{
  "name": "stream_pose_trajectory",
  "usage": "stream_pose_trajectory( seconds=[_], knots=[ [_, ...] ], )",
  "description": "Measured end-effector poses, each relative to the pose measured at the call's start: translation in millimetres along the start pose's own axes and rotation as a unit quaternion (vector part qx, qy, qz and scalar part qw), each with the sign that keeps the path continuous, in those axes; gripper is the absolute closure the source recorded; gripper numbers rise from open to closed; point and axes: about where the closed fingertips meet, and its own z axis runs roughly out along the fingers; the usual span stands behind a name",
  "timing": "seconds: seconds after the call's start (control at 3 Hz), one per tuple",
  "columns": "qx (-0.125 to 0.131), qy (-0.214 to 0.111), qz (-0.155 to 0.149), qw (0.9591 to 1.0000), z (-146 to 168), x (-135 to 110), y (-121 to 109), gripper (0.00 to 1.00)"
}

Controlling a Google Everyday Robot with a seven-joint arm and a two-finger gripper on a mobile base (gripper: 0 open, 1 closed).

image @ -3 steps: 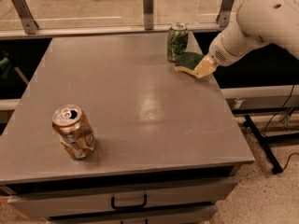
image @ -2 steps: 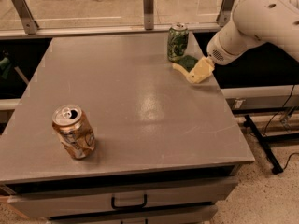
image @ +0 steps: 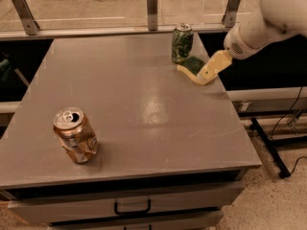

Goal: Move sponge near green can

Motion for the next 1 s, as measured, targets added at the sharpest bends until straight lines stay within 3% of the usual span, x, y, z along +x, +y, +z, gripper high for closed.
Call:
stream_pose_trajectory(
  seconds=[0.33, 0.67, 1.0],
  knots=[
    [0.011, -0.044, 0.009, 0.9989, -53, 1, -36, 0.0],
    [0.036, -0.126, 0.015, 0.9913, -126, -8, -65, 0.0],
    [0.036, -0.16, 0.031, 0.9859, -150, -14, -69, 0.0]
  ],
)
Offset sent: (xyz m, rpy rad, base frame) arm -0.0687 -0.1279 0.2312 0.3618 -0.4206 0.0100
